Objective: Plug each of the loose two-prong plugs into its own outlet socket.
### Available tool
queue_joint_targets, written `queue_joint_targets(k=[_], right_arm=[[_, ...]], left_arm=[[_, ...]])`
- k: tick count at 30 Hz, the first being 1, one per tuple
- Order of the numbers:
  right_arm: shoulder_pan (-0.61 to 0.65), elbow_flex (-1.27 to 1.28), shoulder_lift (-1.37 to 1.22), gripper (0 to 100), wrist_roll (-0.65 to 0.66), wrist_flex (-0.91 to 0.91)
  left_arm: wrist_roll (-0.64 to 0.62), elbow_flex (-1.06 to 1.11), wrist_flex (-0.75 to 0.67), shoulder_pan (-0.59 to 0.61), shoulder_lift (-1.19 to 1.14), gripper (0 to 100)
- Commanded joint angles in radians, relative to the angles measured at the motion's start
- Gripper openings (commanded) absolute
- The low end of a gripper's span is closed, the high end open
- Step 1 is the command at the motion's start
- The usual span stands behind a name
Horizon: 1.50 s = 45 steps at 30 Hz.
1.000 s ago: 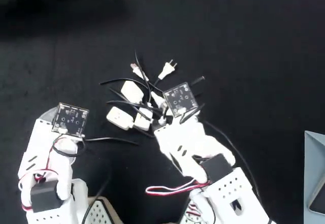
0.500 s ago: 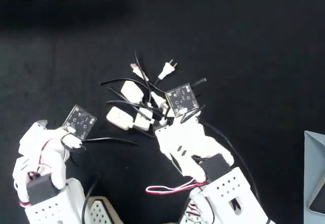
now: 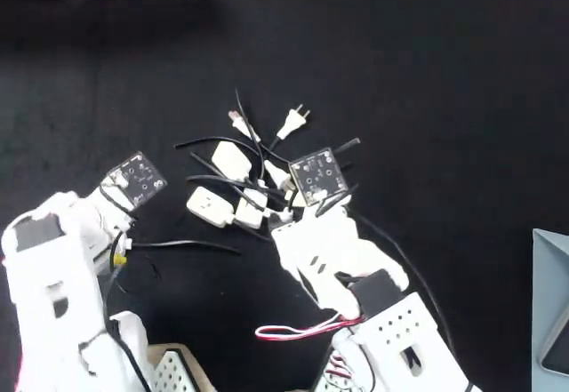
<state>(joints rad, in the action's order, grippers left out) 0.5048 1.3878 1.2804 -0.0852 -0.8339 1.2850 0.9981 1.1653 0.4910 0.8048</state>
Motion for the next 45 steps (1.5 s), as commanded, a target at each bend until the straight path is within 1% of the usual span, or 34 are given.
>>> queue_joint_targets(k=[1,6,10,17,21,23,27,32,33,35,39,40,41,43,45], right_arm=[[-0.017,-0.010,0.015,1.3,-0.011,0.020],[-0.017,-0.010,0.015,1.3,-0.011,0.020],[-0.017,-0.008,0.015,1.3,-0.011,0.020],[-0.017,-0.005,0.015,1.3,-0.011,0.020],[-0.017,-0.005,0.015,1.3,-0.011,0.020],[-0.017,-0.005,0.015,1.3,-0.011,0.020],[-0.017,-0.005,0.015,1.3,-0.011,0.020],[-0.017,-0.005,0.015,1.3,-0.011,0.020],[-0.017,-0.005,0.015,1.3,-0.011,0.020],[-0.017,-0.005,0.015,1.3,-0.011,0.020],[-0.017,-0.005,0.015,1.3,-0.011,0.020],[-0.017,-0.005,0.015,1.3,-0.011,0.020],[-0.017,-0.005,0.015,1.3,-0.011,0.020],[-0.017,-0.005,0.015,1.3,-0.011,0.020],[-0.017,-0.005,0.015,1.3,-0.011,0.020]], left_arm=[[0.071,-0.111,0.002,0.001,-0.141,29],[0.126,-0.202,0.003,0.004,-0.298,29],[0.176,-0.232,0.005,0.005,-0.388,29],[0.181,-0.237,-0.008,-0.012,-0.491,29],[0.170,-0.228,-0.123,-0.007,-0.559,29],[0.149,-0.228,-0.178,-0.007,-0.608,29],[0.055,-0.231,-0.279,-0.015,-0.689,29],[-0.069,-0.228,-0.339,-0.016,-0.709,28],[-0.095,-0.229,-0.339,-0.016,-0.709,28],[-0.120,-0.231,-0.339,-0.027,-0.709,22],[-0.123,-0.226,-0.328,-0.064,-0.709,3],[-0.127,-0.228,-0.318,-0.070,-0.707,2],[-0.127,-0.232,-0.293,-0.073,-0.707,4],[-0.126,-0.245,-0.232,-0.082,-0.692,2],[-0.127,-0.254,-0.157,-0.091,-0.646,3]])
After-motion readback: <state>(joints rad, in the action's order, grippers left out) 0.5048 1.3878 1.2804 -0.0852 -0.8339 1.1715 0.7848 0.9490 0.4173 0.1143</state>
